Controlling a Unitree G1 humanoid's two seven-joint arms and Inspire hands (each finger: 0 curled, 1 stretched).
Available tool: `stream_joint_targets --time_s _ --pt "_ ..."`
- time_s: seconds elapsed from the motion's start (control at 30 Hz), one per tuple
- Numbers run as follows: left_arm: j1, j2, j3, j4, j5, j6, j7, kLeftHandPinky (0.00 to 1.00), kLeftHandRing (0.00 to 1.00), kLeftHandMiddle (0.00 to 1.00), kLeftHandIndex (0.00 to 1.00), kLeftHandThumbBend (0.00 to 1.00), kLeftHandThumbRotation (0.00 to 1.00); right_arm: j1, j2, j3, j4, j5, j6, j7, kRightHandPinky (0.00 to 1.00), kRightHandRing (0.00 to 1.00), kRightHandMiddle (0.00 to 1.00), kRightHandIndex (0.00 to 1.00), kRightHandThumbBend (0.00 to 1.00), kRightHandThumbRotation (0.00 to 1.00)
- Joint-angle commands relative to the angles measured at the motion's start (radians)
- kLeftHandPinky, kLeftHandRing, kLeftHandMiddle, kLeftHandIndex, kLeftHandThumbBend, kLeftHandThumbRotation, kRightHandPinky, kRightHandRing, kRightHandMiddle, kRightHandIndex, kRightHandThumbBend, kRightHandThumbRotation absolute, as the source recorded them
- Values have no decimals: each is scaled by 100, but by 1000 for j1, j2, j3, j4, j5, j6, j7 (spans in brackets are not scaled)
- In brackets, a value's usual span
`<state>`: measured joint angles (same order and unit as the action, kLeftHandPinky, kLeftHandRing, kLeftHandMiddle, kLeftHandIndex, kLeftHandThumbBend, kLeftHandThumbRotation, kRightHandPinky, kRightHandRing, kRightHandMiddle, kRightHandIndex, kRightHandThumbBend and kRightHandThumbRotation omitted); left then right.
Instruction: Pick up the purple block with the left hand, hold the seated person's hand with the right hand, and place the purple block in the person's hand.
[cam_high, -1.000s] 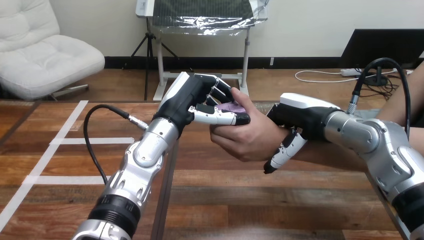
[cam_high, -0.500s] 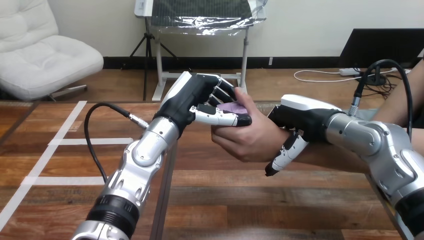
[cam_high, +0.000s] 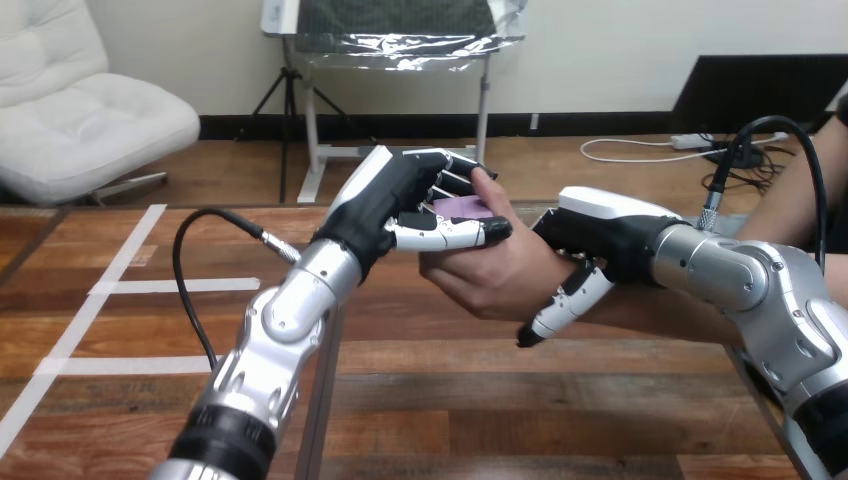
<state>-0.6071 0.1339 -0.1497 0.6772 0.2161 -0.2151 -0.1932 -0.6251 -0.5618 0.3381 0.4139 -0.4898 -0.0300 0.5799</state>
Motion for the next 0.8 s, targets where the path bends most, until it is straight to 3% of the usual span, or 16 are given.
stream_joint_targets --time_s 0.0,0.13,0.47,0.77 --pt "14 29 -4 -93 22 -1 20 58 69 72 71 76 70 35 -7 -5 -41 16 6 23 43 52 59 62 92 37" --pt "36 36 1 -127 34 5 28 63 73 75 72 81 74 44 -17 -9 -67 25 29 48 48 58 65 68 93 42" --pt "105 58 17 -220 57 9 53 70 79 78 73 87 77 57 -40 -16 -168 52 169 159 60 70 77 79 95 47" --pt "187 67 49 -317 17 -10 57 68 77 76 73 77 73 52 -57 -24 -232 85 317 270 73 83 86 86 99 46"
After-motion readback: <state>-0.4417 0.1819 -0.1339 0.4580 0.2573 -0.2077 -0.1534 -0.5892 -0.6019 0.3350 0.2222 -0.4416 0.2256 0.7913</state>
